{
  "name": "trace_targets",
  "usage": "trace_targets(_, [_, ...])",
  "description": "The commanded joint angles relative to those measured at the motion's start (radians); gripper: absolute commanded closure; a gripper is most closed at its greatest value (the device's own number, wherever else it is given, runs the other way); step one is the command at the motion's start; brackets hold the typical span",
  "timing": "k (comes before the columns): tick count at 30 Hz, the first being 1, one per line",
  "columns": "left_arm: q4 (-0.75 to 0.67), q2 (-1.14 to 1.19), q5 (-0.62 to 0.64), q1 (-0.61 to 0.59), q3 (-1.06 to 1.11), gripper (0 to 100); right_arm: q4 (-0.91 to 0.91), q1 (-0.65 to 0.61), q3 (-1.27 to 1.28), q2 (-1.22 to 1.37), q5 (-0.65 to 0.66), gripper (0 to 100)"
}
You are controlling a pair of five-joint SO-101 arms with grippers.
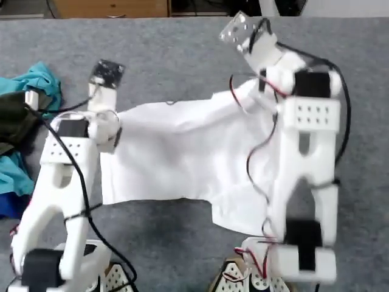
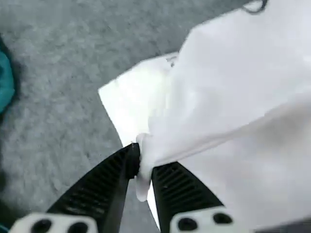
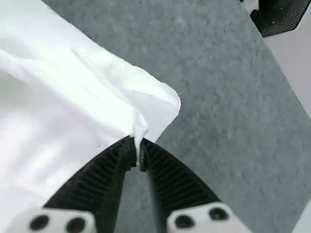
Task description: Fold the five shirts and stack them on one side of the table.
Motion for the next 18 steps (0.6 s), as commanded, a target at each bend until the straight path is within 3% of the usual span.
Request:
trace_targets(1, [0.041,-0.084,-0.043,0.038,0.094,98,-0.037,-0.007,0.245,-0.242,0.021,99.7])
trace_targets(8, [0.044,-0.185,-0.044,0.046,0.328,98,-0.072,0.099,0.659,-0.579,0.021,99.7])
trace_targets(18, [0.002,-0.308,-0.048,0.072,0.519,98,0.061,0.188,0.909,-0.880,0.055,99.7])
